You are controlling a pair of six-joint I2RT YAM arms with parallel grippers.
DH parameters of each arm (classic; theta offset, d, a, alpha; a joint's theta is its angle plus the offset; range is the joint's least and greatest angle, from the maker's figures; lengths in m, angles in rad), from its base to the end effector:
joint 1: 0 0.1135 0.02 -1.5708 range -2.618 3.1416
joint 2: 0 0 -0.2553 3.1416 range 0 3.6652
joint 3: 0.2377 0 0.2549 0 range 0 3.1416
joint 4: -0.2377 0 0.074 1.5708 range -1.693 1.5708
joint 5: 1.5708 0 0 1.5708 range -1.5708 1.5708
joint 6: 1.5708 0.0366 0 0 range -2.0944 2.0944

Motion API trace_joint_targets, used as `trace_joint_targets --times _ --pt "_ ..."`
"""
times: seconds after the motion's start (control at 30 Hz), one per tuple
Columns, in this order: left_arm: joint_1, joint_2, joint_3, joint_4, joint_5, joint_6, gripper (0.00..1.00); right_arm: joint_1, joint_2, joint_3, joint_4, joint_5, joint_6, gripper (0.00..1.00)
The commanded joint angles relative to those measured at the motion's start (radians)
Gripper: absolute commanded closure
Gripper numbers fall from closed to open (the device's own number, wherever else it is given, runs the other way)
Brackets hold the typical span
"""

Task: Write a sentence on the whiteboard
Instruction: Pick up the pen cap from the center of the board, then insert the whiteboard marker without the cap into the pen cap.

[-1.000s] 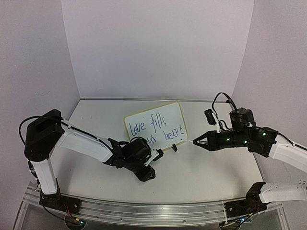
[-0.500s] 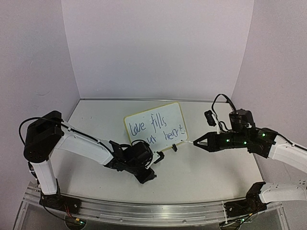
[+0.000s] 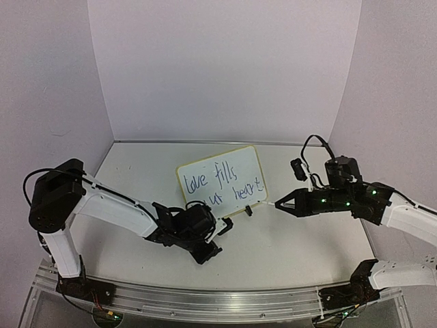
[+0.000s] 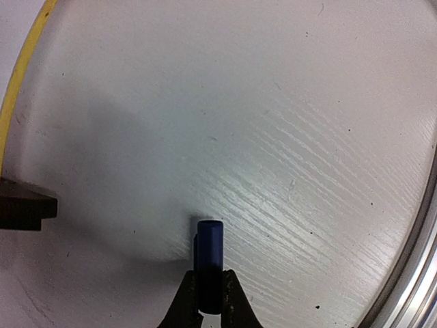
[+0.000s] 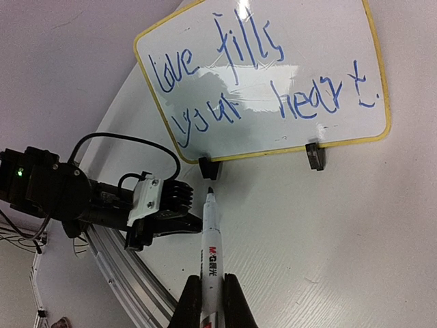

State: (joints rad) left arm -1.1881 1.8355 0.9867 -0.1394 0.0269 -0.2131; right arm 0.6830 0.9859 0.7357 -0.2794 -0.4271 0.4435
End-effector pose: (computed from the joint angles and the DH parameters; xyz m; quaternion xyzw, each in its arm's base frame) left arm 0.1322 -0.3310 0.1213 0.4521 0.8444 -0.1950 0.2112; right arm 0.1662 0.1547 0.2690 -0.2059 0.8292 0.4150 0.3128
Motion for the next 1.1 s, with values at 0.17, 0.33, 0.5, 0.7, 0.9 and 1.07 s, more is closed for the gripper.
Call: trace_joint_targets --times 0.17,0.33,0.5,0.7,0.9,1.07 --pt "-0.008 -0.105 -0.083 0.027 0.061 -0.019 1.00 -0.001 0.150 -0.009 0.000 -0.271 -0.010 1.00" --pt "-0.008 -0.195 -0.113 0.093 0.115 0.025 1.00 -0.001 0.204 -0.002 -0.007 -0.431 -0.036 1.00" --pt "-0.008 -0.268 -0.129 0.135 0.201 0.051 1.00 0.000 0.286 0.013 -0.006 -0.560 -0.054 1.00" --pt "-0.008 -0.297 -0.113 0.135 0.269 0.072 1.00 0.001 0.336 0.045 -0.004 -0.633 -0.078 1.00" --pt "-0.008 -0.312 -0.128 0.163 0.286 0.072 1.00 0.002 0.353 0.049 -0.003 -0.647 -0.084 1.00" --pt "-0.008 -0.319 -0.133 0.188 0.299 0.063 1.00 0.002 0.371 0.054 -0.002 -0.653 -0.090 1.00"
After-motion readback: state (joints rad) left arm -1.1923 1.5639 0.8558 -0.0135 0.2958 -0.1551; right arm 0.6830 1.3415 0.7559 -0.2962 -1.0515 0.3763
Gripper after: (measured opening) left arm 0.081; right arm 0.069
